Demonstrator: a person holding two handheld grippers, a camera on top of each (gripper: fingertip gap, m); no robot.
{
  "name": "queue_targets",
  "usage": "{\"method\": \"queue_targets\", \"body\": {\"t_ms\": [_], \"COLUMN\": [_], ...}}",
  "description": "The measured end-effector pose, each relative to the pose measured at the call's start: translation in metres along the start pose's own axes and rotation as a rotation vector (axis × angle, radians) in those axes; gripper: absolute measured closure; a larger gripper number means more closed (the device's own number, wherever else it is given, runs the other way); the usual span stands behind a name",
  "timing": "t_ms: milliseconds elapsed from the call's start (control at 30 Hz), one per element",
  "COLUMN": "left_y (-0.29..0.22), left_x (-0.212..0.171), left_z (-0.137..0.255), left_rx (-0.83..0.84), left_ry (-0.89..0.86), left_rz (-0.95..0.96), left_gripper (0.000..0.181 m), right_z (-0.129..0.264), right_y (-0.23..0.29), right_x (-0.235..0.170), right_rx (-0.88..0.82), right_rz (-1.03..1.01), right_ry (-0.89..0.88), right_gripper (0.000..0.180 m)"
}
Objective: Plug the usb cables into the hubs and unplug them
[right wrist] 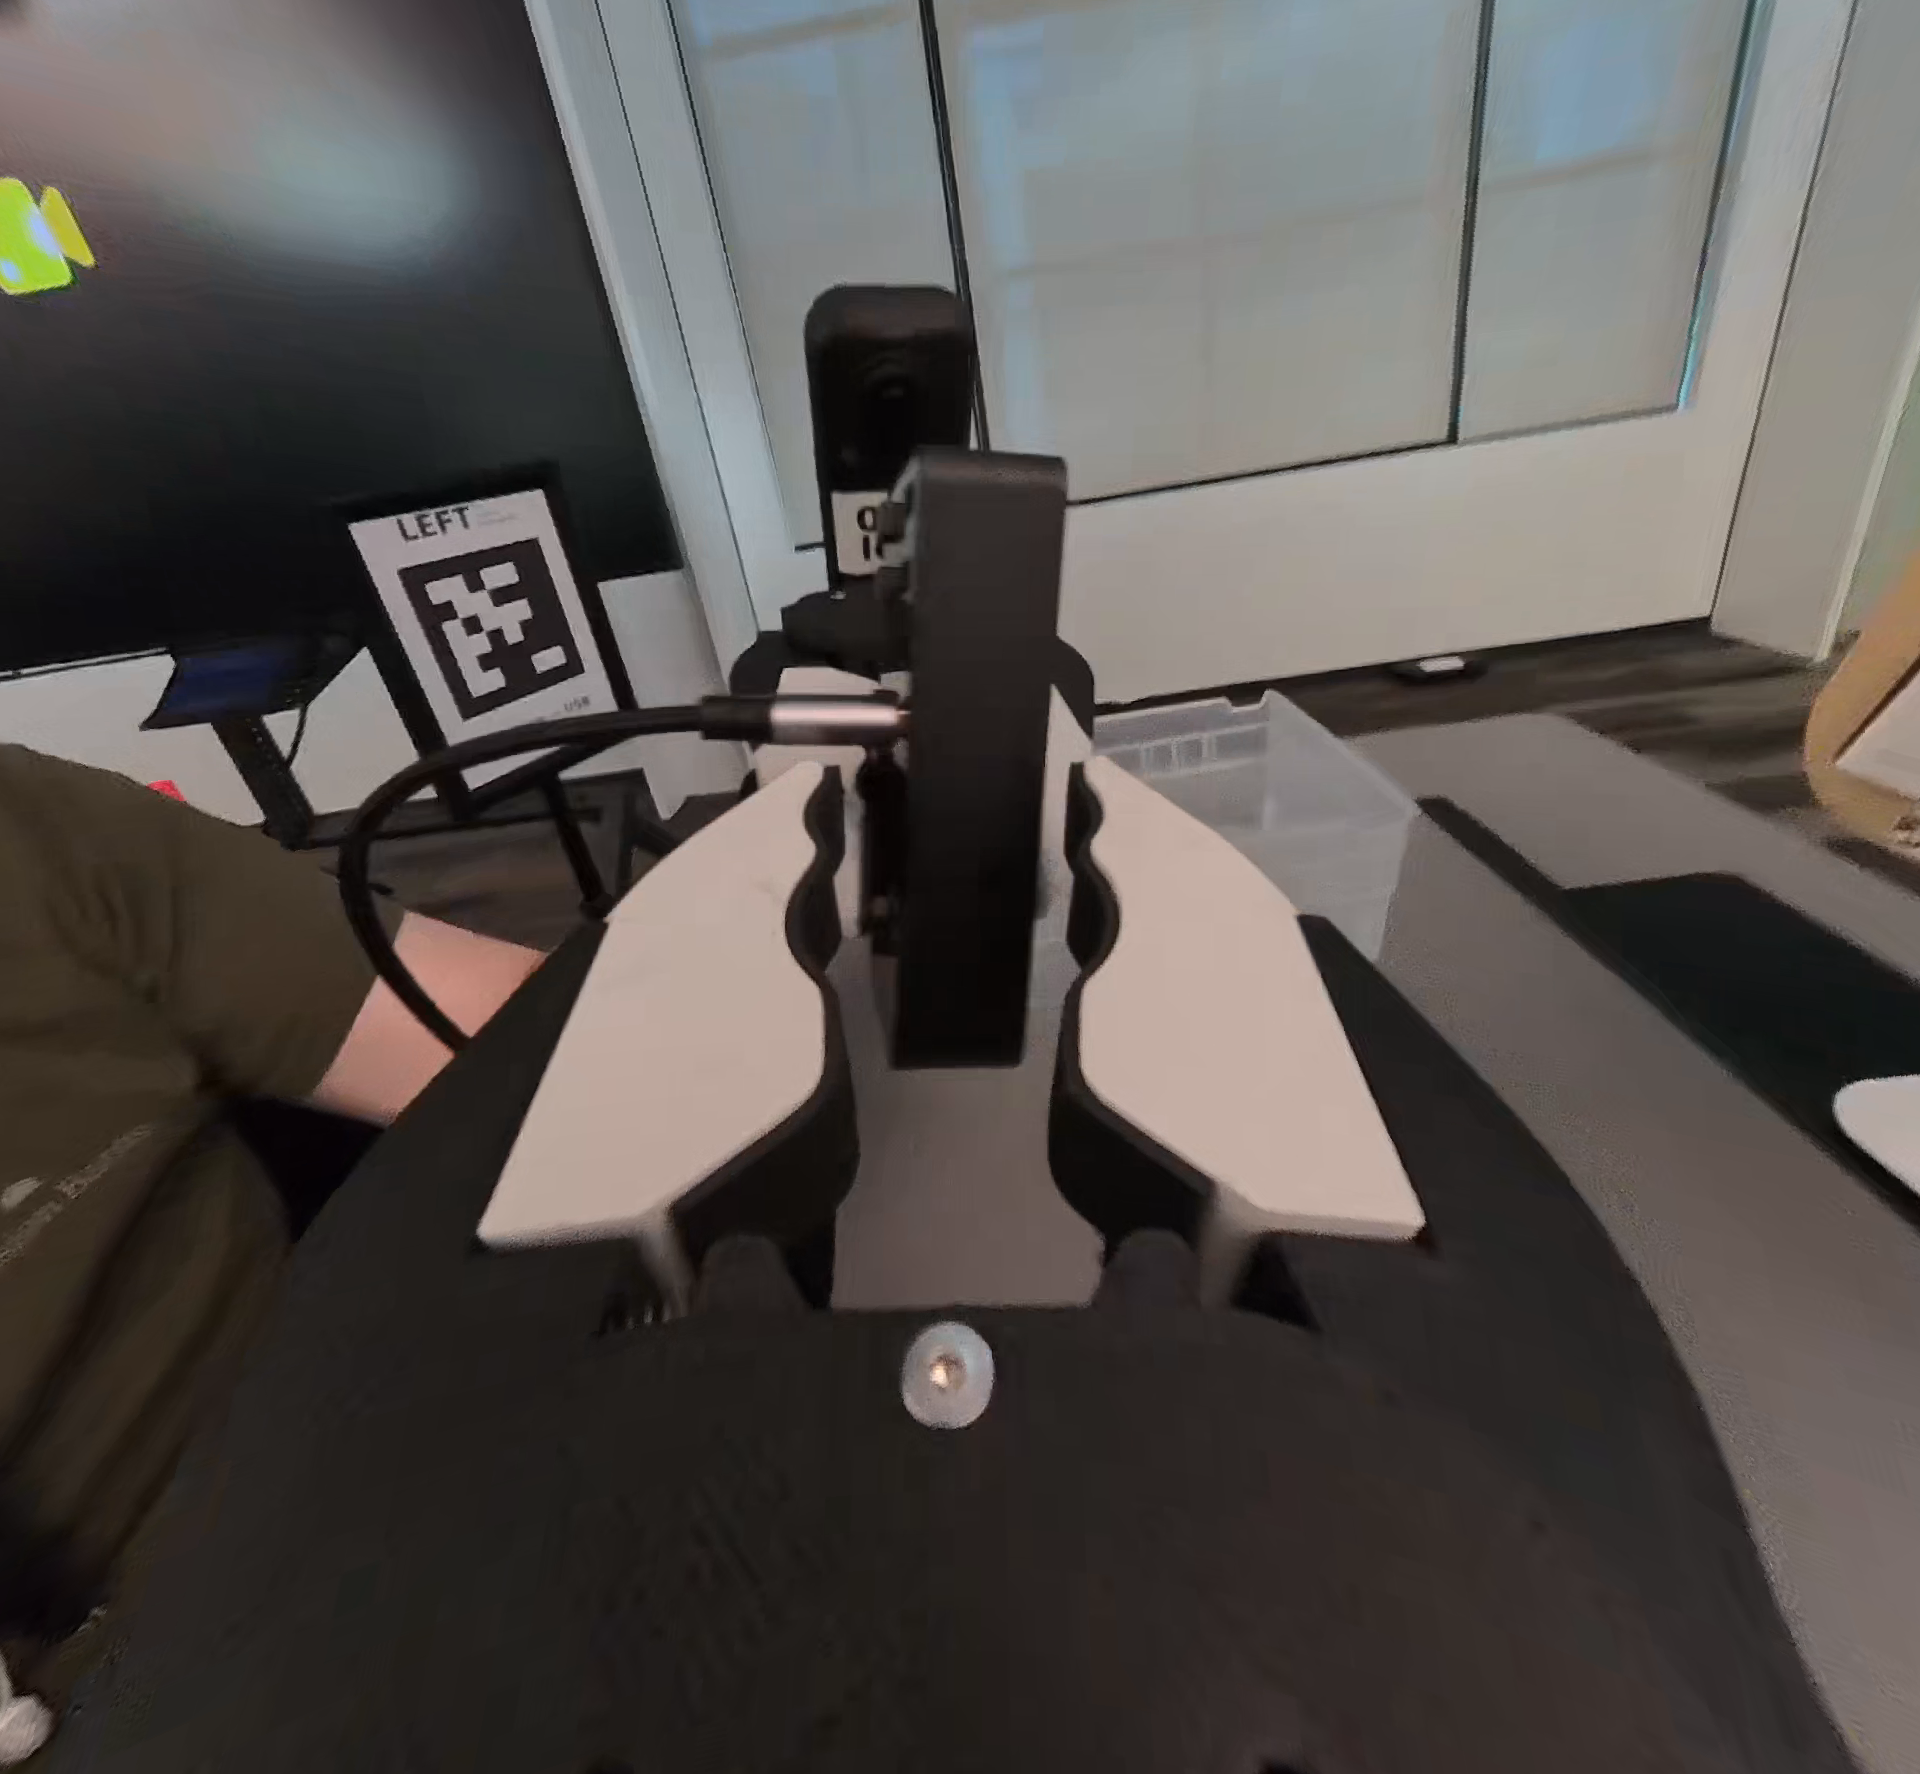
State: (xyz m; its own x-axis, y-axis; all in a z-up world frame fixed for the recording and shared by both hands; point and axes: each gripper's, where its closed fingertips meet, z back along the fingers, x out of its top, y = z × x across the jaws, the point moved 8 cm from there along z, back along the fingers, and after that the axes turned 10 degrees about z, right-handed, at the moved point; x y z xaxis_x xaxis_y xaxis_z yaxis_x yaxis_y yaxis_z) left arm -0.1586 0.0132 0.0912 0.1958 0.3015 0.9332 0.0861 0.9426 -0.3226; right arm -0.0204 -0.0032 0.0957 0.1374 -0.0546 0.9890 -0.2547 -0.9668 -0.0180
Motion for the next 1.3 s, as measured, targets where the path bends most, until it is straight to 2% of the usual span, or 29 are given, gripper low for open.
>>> {"method": "queue_targets", "body": {"t_ms": [100, 133, 233, 267, 300, 333, 400, 467, 567, 667, 767, 833, 933, 1033, 1133, 1233, 1300], "left_y": [-0.004, -0.005, -0.001, 0.001, 0.006, 0.011, 0.023, 0.029, 0.029, 0.026, 0.023, 0.021, 0.020, 0.019, 0.019, 0.019, 0.019], "left_x": [-0.004, -0.006, -0.007, -0.006, -0.005, -0.005, -0.006, -0.005, 0.000, 0.002, 0.000, -0.001, -0.005, -0.008, -0.010, -0.012, -0.013], "left_z": [-0.006, -0.007, -0.008, -0.008, -0.006, -0.004, 0.006, 0.015, 0.025, 0.028, 0.024, 0.018, 0.009, 0.002, -0.001, -0.002, -0.003], "left_rx": [-0.027, -0.023, -0.005, 0.010, 0.038, 0.079, 0.163, 0.194, 0.174, 0.175, 0.170, 0.167, 0.161, 0.156, 0.157, 0.158, 0.154], "left_ry": [0.065, 0.079, 0.072, 0.052, 0.033, 0.027, 0.025, 0.004, -0.037, -0.044, -0.010, 0.011, 0.050, 0.082, 0.102, 0.112, 0.119], "left_rz": [-0.011, -0.017, 0.009, 0.024, 0.036, 0.043, 0.060, 0.099, 0.142, 0.141, 0.125, 0.112, 0.108, 0.107, 0.103, 0.105, 0.114], "left_gripper": [0.153, 0.153, 0.152, 0.146, 0.127, 0.117, 0.111, 0.115, 0.122, 0.125, 0.127, 0.128, 0.128, 0.128, 0.128, 0.129, 0.129], "right_z": [-0.005, -0.006, -0.004, -0.003, 0.000, 0.003, 0.015, 0.036, 0.086, 0.158, 0.246, 0.300, 0.354, 0.378, 0.382, 0.380, 0.384], "right_y": [0.004, 0.006, 0.004, 0.002, -0.001, -0.004, -0.012, -0.022, -0.035, -0.034, -0.019, -0.008, -0.001, -0.004, -0.006, -0.008, -0.016], "right_x": [-0.006, -0.008, -0.008, -0.008, -0.007, -0.006, -0.001, 0.008, 0.031, 0.060, 0.074, 0.070, 0.050, 0.027, 0.011, 0.000, -0.014], "right_rx": [0.032, 0.075, 0.074, 0.058, 0.031, 0.004, -0.051, -0.140, -0.448, -0.838, -1.357, -1.646, -1.846, -1.795, -1.641, -1.494, -1.456], "right_rz": [0.015, 0.014, -0.004, -0.004, -0.005, -0.017, -0.034, -0.048, 0.009, 0.139, 0.317, 0.309, 0.279, 0.210, 0.185, 0.207, 0.162], "right_ry": [0.074, 0.097, 0.131, 0.125, 0.114, 0.101, 0.065, 0.031, 0.010, -0.003, 0.167, 0.230, 0.404, 0.521, 0.665, 0.701, 0.781], "right_gripper": [0.141, 0.151, 0.152, 0.152, 0.152, 0.152, 0.152, 0.152, 0.152, 0.152, 0.152, 0.152, 0.152, 0.152, 0.151, 0.152, 0.151]}}
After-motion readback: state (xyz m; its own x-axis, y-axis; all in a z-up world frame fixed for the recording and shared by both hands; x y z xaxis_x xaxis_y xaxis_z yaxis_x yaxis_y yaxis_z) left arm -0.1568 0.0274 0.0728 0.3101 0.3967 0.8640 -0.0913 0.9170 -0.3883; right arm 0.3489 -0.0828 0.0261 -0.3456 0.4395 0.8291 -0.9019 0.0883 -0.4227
